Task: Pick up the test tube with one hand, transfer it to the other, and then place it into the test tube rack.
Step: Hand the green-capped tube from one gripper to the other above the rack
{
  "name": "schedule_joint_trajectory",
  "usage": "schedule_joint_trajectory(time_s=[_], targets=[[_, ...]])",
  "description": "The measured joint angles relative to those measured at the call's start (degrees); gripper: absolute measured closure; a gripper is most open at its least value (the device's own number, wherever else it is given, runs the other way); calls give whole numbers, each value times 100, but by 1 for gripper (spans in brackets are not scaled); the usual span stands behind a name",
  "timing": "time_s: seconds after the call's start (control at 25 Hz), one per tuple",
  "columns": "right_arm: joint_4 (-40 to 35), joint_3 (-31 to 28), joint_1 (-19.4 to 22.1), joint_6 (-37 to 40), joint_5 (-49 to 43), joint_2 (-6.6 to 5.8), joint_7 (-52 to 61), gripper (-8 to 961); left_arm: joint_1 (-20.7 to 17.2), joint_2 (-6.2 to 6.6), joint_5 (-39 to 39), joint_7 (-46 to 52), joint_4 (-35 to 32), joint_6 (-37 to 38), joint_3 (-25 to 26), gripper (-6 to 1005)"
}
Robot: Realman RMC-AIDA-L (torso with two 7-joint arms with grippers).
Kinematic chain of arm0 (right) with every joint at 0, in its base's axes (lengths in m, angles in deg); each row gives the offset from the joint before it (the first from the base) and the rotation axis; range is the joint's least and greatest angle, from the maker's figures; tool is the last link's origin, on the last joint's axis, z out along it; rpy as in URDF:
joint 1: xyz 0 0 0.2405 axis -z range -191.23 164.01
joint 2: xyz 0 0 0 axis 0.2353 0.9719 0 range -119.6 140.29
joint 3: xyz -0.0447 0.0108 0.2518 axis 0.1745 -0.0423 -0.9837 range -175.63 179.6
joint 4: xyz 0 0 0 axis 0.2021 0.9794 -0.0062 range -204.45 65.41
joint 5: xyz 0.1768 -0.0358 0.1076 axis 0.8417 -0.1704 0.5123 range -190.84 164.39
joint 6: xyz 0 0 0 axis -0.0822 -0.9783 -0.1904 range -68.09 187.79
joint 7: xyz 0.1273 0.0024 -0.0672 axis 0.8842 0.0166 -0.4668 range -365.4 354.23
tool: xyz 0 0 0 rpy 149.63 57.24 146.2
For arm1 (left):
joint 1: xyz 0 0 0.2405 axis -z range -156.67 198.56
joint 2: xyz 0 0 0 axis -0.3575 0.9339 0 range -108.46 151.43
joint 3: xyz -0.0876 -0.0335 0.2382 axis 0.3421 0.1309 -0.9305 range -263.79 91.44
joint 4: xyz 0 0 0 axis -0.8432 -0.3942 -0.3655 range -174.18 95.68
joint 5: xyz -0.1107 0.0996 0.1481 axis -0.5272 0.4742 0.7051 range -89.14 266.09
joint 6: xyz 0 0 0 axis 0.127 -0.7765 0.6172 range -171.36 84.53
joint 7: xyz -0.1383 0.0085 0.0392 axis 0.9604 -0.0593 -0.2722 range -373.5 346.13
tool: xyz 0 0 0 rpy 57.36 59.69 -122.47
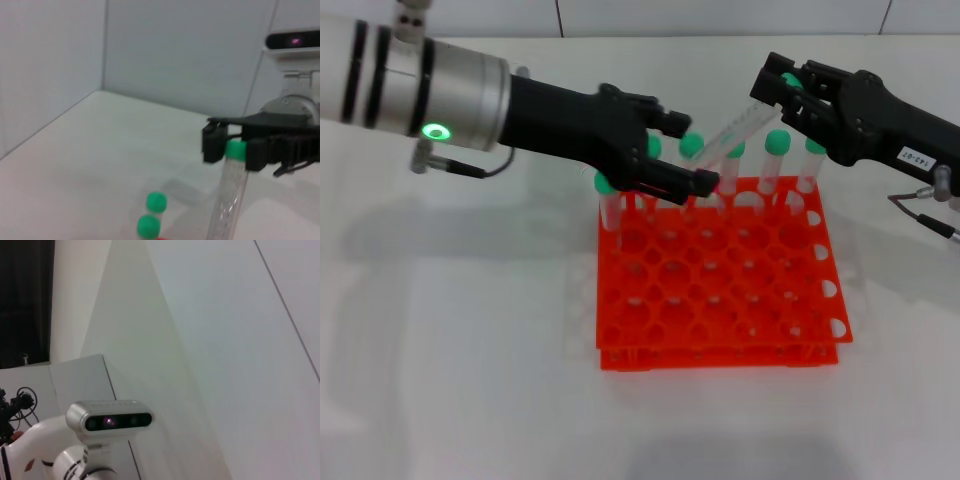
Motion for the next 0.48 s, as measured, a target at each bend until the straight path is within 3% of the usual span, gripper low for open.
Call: schedule_joint_trajectory(time_s=[0.24, 0.48], targets=[[-349, 85, 181, 54, -17, -17, 218, 688, -456, 34, 483, 1134, -1422, 552, 71, 138], [-552, 162, 258, 35, -36, -29, 340, 687, -858, 185, 654, 2481, -2863, 1169, 99, 138]])
